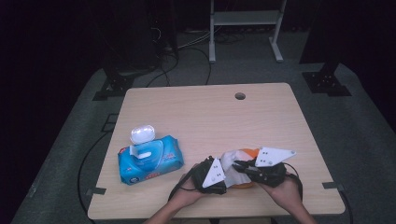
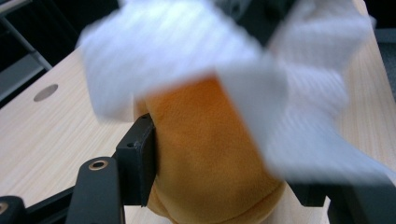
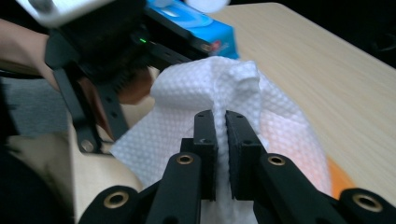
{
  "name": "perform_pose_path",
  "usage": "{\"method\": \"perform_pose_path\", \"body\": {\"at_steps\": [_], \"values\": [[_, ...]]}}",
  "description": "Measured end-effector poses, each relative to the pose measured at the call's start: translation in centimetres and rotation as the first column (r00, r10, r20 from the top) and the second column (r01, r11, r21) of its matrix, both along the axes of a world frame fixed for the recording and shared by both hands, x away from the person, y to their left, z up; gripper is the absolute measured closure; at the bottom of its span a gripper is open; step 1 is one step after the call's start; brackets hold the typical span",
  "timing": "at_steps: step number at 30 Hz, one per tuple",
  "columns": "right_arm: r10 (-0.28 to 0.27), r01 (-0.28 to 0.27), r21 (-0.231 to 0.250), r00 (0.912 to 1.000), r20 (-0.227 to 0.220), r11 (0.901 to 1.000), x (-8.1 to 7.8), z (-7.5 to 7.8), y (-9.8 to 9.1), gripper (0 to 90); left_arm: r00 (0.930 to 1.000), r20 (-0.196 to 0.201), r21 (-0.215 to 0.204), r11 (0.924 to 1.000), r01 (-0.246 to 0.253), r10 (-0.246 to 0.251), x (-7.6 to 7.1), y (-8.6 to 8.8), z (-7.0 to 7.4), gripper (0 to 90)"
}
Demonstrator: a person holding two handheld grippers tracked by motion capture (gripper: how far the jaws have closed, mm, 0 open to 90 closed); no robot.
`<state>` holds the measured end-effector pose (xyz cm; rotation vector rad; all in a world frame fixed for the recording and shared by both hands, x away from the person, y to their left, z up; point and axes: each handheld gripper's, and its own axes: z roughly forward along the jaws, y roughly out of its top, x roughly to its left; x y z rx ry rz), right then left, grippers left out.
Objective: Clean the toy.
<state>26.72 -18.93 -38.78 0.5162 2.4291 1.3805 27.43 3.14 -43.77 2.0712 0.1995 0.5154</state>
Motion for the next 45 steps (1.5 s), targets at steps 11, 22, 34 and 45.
{"method": "perform_pose_path", "body": {"at_steps": [11, 22, 34, 45], "values": [[-0.014, 0.015, -0.033, 0.9997, 0.022, 0.9993, -0.6, 0.4, 0.4, 82.6, 0.9996, 0.019, 0.009, 0.9998, 0.02, -0.02, -0.6, -0.9, -0.1, 34.2], [-0.033, 0.035, 0.018, 0.9969, -0.071, 0.9992, 1.2, -0.8, -3.4, 82.6, 0.9965, -0.073, -0.072, 0.9968, 0.036, -0.041, 0.2, -0.1, -0.2, 15.8], [0.038, -0.036, 0.039, 0.9968, -0.07, 0.9986, 0.4, 0.1, -1.8, 82.6, 0.9916, -0.113, -0.075, 0.9956, 0.055, -0.064, 0.2, -0.4, 0.0, 31.3], [-0.008, 0.019, 0.064, 0.9838, -0.179, 0.9977, 1.5, -0.9, -5.8, 82.7, 0.9907, -0.11, -0.086, 0.9938, 0.07, -0.08, -0.3, -0.3, -0.1, 30.1]]}}
